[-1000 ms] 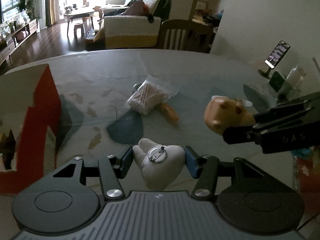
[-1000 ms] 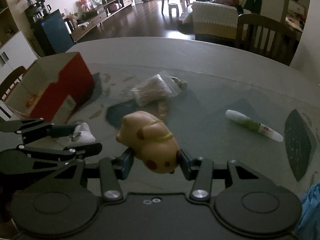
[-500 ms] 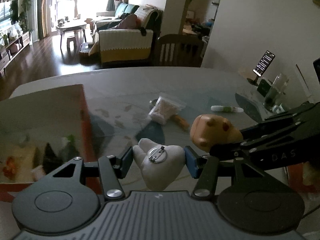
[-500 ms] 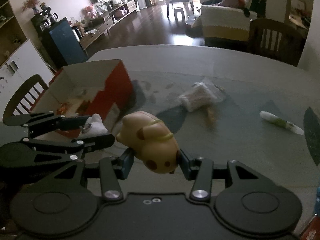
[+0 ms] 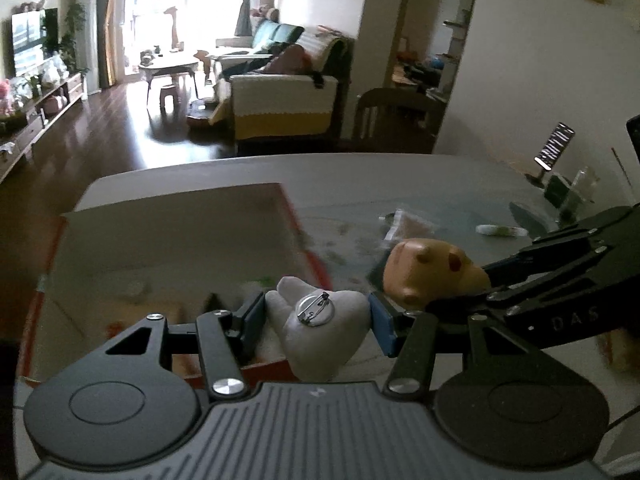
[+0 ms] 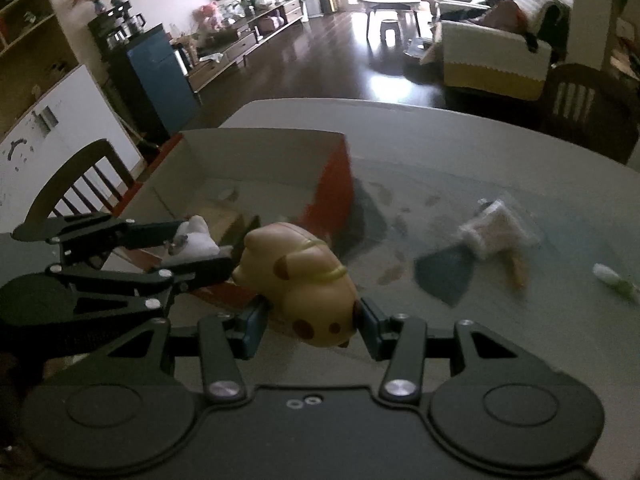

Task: Organize objects
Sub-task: 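Carry the bunny and pig into the box and open both grippers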

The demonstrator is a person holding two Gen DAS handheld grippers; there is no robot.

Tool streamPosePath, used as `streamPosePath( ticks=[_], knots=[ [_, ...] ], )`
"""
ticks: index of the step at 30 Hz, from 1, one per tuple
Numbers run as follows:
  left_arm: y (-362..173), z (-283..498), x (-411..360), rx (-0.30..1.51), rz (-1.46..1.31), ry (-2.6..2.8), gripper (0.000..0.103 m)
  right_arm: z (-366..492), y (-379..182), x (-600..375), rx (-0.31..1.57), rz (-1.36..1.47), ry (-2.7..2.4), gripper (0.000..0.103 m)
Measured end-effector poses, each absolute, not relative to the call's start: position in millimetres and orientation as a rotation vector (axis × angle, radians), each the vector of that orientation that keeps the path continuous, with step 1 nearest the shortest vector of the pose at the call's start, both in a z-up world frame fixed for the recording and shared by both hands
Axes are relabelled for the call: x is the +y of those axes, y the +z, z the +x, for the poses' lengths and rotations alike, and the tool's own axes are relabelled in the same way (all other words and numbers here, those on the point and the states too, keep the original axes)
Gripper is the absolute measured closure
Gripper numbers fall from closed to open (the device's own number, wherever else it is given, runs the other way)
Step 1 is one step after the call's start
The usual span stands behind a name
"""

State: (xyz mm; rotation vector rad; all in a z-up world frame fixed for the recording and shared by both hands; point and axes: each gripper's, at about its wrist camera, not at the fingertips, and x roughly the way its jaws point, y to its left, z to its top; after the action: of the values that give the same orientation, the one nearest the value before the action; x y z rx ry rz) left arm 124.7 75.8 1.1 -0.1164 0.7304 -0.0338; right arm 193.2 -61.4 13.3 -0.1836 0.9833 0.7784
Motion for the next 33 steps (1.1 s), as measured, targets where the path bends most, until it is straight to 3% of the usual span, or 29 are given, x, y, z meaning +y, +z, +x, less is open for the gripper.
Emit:
streamPosePath(
  ticks=[17,33],
  knots=[
    [-23,149,178,0.758,-0.067,0.108,0.048,207,-11,49,1.020,-0.271,0.802,0.054],
    [-81,192,203,0.927,-0.049,0.128,0.048,225,-58,89,1.036,-0.399,0.746,0.053]
  ],
)
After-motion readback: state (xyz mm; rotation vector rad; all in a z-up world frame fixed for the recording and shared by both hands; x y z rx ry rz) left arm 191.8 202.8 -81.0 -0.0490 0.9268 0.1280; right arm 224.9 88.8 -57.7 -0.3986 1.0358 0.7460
